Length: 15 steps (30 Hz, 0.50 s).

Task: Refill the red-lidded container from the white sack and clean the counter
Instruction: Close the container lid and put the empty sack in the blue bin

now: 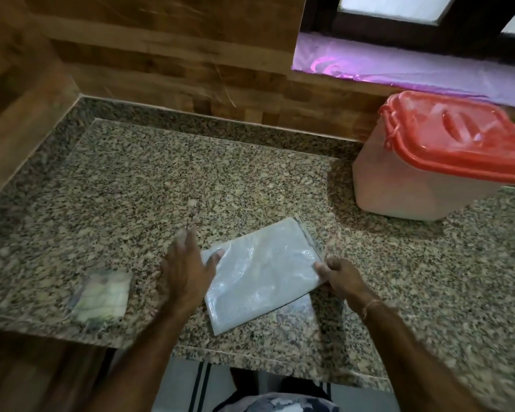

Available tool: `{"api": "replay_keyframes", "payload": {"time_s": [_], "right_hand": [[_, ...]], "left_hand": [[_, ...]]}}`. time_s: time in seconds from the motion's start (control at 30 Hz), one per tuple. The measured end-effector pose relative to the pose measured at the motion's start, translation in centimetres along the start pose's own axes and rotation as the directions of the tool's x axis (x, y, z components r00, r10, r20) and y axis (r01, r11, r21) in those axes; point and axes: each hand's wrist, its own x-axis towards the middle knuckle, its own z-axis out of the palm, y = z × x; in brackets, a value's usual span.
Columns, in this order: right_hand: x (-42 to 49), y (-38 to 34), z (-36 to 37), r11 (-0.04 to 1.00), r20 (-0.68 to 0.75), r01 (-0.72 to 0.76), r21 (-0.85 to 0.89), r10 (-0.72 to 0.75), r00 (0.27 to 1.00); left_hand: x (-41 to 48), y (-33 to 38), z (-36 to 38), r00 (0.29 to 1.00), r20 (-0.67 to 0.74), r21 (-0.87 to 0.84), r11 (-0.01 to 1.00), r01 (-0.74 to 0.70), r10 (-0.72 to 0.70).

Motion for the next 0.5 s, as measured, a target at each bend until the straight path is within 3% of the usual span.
{"api": "replay_keyframes", "payload": {"time_s": [0.03,0.1,0.17,0.23,0.33,0.43,0.5], "right_hand": [[-0.1,0.1,0.2,1.0,-0.028,0.02,-0.019,-0.021,0.999],[-0.3,-0.1,0.8,0.997,-0.101,0.038,-0.06,-0.044,0.994],[-0.5,0.1,1.4,0.999,-0.23,0.025,0.046,-0.014,0.973],[-1.0,0.4,2.2,0.949,-0.24,-0.037,0.313,0.117,0.964],[-1.8,0.9,3.8,0.819,-0.025,-0.146,0.555,0.192,0.981],[-3.3,0.3,5.7,0.79,0.139,-0.233,0.567,0.187,0.972],[-3.4,-0.1,6.2,0.833,0.128,-0.23,0.503,0.192,0.973]], "left_hand": [[0.4,1.0,0.5,0.991,0.004,0.033,0.991,-0.131,0.131],[1.1,2.1,2.6,0.937,0.156,0.099,0.939,-0.33,0.313],[0.7,2.2,4.9,0.899,0.275,0.145,0.909,-0.39,0.342],[-0.1,1.9,6.8,0.902,0.28,0.229,0.89,-0.394,0.328],[-0.8,3.0,7.6,0.931,0.224,0.251,0.905,-0.342,0.289],[-1.1,4.8,6.9,0.963,0.189,0.179,0.958,-0.225,0.191],[-1.1,5.7,6.3,0.968,0.235,0.07,0.992,-0.107,0.088]]}}
